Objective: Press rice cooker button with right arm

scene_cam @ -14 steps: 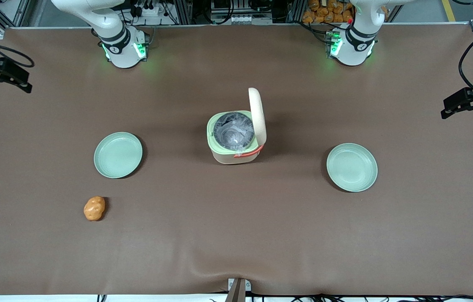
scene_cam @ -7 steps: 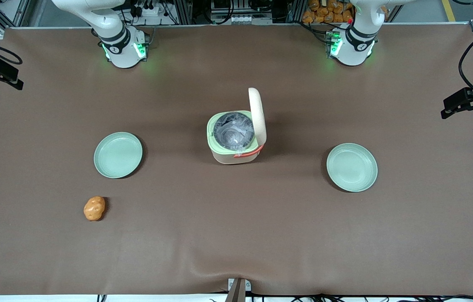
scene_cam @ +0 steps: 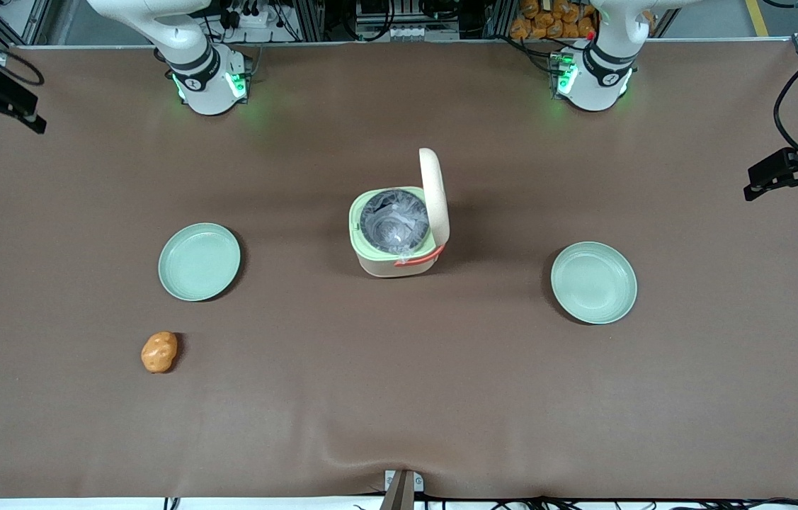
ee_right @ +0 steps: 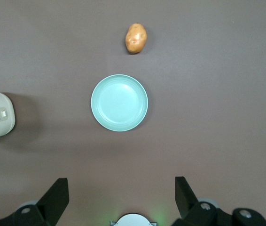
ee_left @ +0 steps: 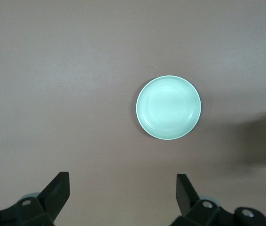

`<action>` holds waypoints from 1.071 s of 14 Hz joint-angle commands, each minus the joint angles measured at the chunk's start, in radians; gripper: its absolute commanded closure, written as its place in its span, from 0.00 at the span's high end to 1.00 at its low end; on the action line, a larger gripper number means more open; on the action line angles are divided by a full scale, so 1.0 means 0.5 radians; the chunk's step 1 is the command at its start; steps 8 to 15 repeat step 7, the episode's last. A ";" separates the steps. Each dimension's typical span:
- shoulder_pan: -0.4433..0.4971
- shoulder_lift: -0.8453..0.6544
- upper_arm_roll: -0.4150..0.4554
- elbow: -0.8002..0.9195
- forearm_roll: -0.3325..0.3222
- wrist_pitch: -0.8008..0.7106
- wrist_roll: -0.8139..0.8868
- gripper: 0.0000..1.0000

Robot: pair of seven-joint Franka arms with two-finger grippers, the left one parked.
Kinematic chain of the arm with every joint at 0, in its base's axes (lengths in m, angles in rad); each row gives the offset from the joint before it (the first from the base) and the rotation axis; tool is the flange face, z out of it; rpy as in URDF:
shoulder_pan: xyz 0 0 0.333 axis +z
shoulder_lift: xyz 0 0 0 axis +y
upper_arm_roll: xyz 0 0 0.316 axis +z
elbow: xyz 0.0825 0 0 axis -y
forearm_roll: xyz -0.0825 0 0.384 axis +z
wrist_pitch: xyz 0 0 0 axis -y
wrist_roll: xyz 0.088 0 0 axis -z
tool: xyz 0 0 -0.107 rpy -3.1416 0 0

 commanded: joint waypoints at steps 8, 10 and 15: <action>-0.029 -0.016 0.029 -0.001 0.003 0.068 -0.058 1.00; -0.029 -0.016 0.029 -0.001 0.003 0.068 -0.058 1.00; -0.029 -0.016 0.029 -0.001 0.003 0.068 -0.058 1.00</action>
